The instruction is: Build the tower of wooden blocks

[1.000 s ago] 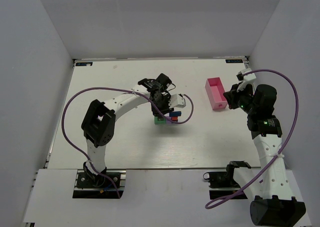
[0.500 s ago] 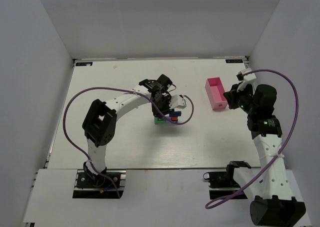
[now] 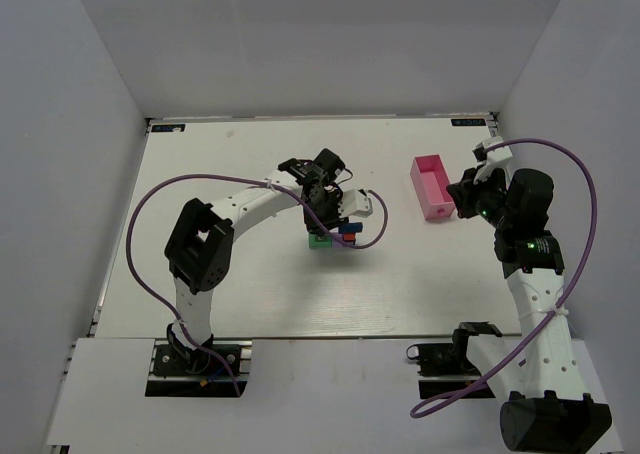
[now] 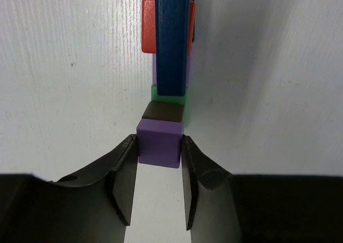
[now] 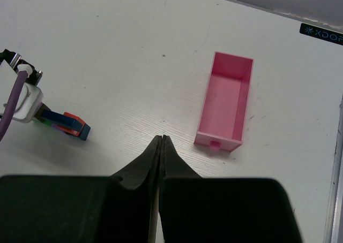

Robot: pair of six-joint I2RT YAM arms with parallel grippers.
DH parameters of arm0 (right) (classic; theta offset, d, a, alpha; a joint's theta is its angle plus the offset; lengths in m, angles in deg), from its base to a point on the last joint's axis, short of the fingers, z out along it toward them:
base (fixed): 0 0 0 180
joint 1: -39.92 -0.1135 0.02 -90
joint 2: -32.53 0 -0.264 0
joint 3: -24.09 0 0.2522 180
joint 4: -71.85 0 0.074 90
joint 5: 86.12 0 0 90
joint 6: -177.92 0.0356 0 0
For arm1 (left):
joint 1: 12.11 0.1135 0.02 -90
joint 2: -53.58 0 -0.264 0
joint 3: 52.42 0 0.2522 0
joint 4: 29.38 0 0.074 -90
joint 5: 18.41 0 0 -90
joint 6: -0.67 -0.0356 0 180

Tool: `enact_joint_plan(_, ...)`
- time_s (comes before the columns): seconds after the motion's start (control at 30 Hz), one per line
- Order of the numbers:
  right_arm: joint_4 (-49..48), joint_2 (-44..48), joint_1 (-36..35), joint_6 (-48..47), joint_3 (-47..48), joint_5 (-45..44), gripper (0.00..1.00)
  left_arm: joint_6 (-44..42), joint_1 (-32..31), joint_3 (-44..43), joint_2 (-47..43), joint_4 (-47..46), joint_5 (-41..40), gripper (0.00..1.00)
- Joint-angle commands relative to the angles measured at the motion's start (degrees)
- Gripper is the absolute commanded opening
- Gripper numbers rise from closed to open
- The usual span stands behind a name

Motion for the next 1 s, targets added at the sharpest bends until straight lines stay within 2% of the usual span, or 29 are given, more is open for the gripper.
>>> enact_joint_plan(0.0,-2.04,1.03,0.26,-0.38,-0.18,0.63,0.00,0.13,-0.32,0.60,-1.24,0.11,0.28,0.40)
enact_joint_plan(0.17,-2.30,0.94,0.26,-0.29,-0.18,0.63,0.00,0.13,-0.32,0.60,-1.24,0.11,0.81,0.48)
enact_joint_plan(0.33,-1.96,0.94,0.35,-0.29,-0.18,0.72,0.00,0.66,-0.32,0.60,-1.77,0.63,0.81,0.59)
enact_joint_plan(0.37,-1.95,1.03,0.26,-0.29,-0.26,0.54,0.00,0.66,-0.32,0.60,-1.77,0.64,0.81,0.65)
enact_joint_plan(0.5,-2.04,1.03,0.26,-0.29,-0.18,0.63,0.00,0.66,-0.85,0.60,-1.77,0.64,0.81,0.71)
enact_joint_plan(0.53,-1.87,0.94,0.26,-0.21,-0.26,0.63,0.00,0.66,-0.85,0.60,-1.77,0.64,0.81,0.75)
enact_joint_plan(0.57,-2.13,0.86,0.35,-0.21,-0.18,0.54,0.00,0.66,-0.85,0.60,-1.77,0.64,0.81,0.83)
enact_joint_plan(0.73,-2.04,0.86,0.35,-0.21,-0.18,0.63,0.00,1.19,-0.85,0.60,-4.05,0.64,0.19,0.93)
enact_joint_plan(0.8,-2.04,0.94,0.35,-0.29,-0.27,0.72,0.00,1.71,-0.85,0.60,-5.63,0.64,0.19,1.00)
enact_joint_plan(0.97,-1.87,0.77,0.26,-0.47,-0.44,0.54,0.00,3.91,-0.85,0.60,-8.97,0.02,-1.38,1.00)
